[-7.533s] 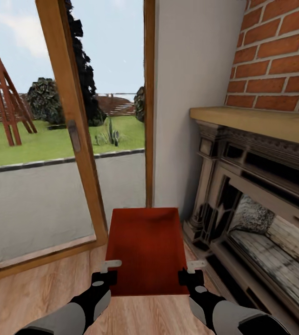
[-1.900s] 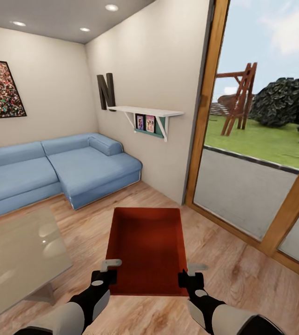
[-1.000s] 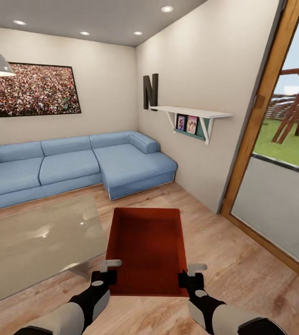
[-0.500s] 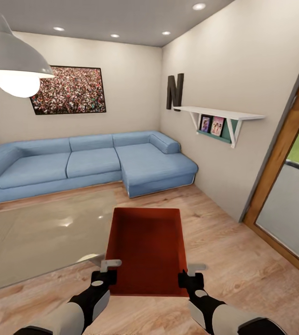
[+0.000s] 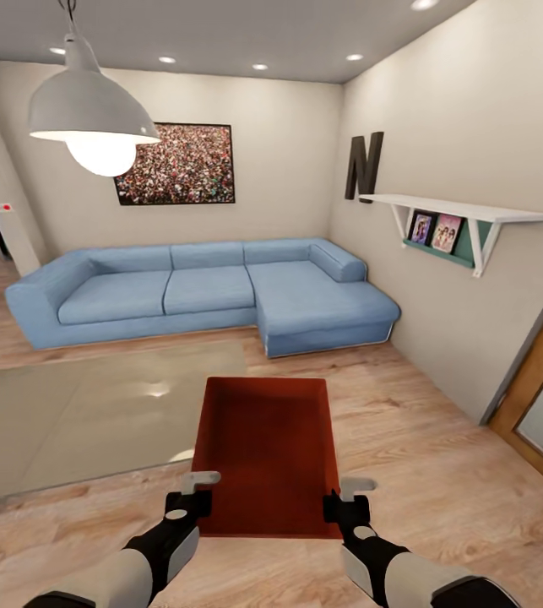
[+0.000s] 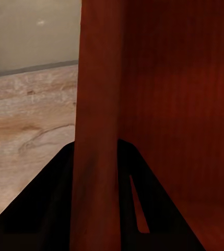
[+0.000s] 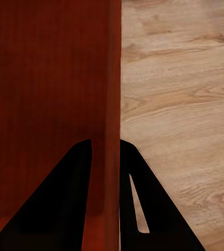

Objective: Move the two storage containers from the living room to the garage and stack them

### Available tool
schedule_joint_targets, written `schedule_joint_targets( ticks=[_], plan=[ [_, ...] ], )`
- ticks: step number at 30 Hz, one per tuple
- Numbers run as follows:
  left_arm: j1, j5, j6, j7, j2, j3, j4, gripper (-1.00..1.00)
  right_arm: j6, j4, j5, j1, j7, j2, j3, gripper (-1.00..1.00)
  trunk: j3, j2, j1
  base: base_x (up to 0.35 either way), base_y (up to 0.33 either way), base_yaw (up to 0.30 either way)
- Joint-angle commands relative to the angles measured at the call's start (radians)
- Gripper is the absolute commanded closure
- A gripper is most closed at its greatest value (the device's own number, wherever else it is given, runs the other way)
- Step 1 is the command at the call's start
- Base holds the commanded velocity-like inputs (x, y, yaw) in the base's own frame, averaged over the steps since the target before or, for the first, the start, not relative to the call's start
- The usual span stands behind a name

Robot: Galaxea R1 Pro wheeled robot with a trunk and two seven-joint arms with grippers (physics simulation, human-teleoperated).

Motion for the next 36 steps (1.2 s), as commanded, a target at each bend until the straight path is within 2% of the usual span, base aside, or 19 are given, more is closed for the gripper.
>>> schedule_joint_targets(
  ticks=[1, 36],
  plan=[
    [-0.001, 0.039, 0.0, 0.008, 0.011, 0.043, 0.002, 1.0, -0.007, -0.002, 0.028, -0.001, 0.002, -0.011, -0.021, 1.0, -0.001, -0.001, 0.0, 0.0, 0.0, 0.3],
    [-0.001, 0.039, -0.001, 0.009, 0.011, 0.042, -0.002, 1.0, -0.007, -0.002, 0.028, -0.001, 0.002, -0.011, -0.021, 1.0, -0.001, -0.001, 0.0, 0.0, 0.0, 0.3]
  ],
)
